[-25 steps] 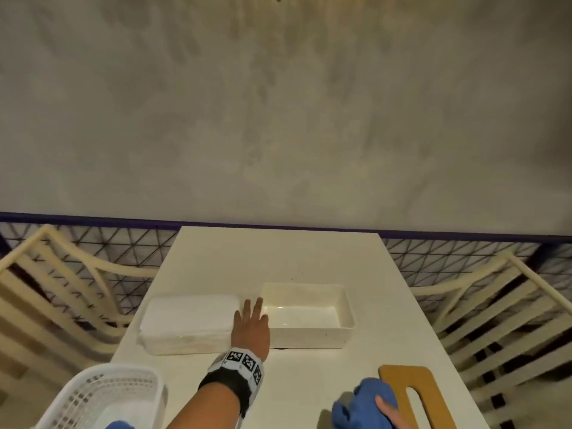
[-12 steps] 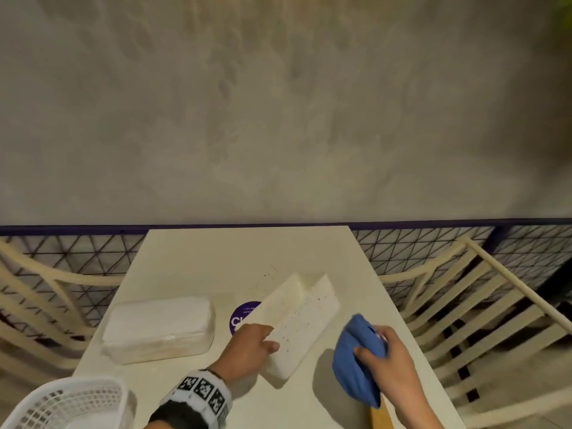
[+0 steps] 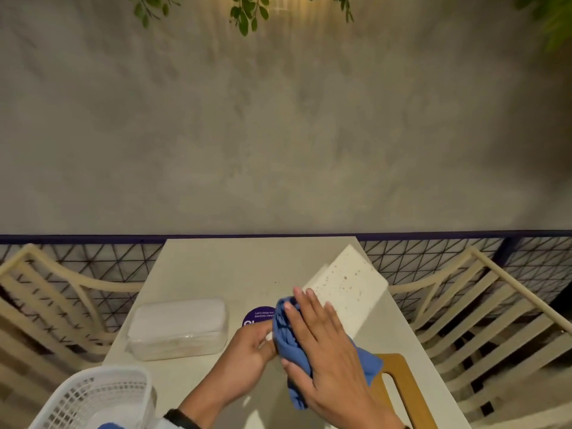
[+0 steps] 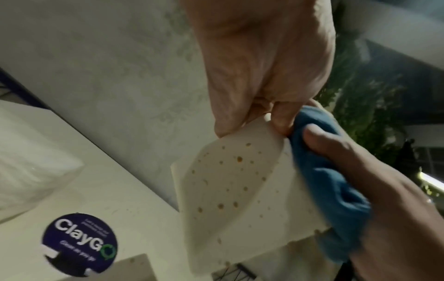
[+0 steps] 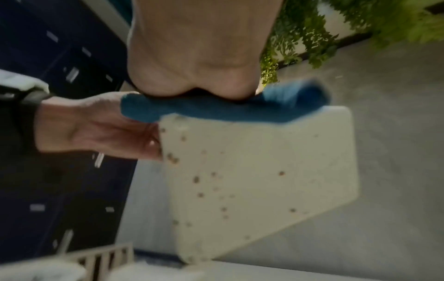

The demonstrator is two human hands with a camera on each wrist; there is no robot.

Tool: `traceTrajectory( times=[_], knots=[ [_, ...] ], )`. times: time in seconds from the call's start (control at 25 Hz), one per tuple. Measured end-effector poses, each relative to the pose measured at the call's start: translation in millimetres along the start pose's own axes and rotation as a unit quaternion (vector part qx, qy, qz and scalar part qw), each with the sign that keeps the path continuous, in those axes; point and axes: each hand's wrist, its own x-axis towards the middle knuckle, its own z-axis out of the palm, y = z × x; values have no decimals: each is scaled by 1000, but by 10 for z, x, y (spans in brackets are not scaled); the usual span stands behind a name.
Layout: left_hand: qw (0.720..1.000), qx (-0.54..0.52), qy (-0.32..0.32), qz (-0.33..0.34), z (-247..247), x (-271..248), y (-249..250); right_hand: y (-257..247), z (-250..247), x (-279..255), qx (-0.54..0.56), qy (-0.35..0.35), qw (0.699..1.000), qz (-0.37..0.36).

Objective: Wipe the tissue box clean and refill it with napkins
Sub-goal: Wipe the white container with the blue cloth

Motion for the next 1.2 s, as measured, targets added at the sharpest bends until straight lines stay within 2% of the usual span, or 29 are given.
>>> traceTrajectory(
  times=[0.12,0.2,0.28,0.36,0.4,0.52,0.64,0.76,0.88,1.0,1.12,1.2],
  knots=[
    [999,-15,22,25,-56,-111,81,-33,-133,52,73,13,996,-39],
    [999,-21,27,31,-93,-199,95,-33,-240,61,110,19,994,9],
    [997,-29,45,49,-131,-269,101,-57,-294,59,146,12,989,1],
    [996,-11,57,66,-191,-309,158,-36,-310,29,140,-15,987,-75],
    [996,9,59,64,-229,-324,173,-35,-316,37,138,-26,987,-79],
    [994,47,76,64,-289,-316,143,-118,-353,137,162,-23,986,-15],
    [994,33,83,66,-283,-338,141,-176,-326,178,165,-35,984,-64],
    [994,9,94,57,-277,-387,169,-148,-308,179,212,-1,977,5],
    [993,18,85,75,-256,-379,194,-216,-208,226,218,30,975,-37],
    [993,0,100,66,-279,-356,221,-263,-231,289,264,52,963,11],
    [991,4,101,93,-306,-350,253,-196,-261,299,264,51,962,-53],
    [990,-14,107,90,-311,-358,280,-170,-278,340,268,67,960,-43]
  ],
)
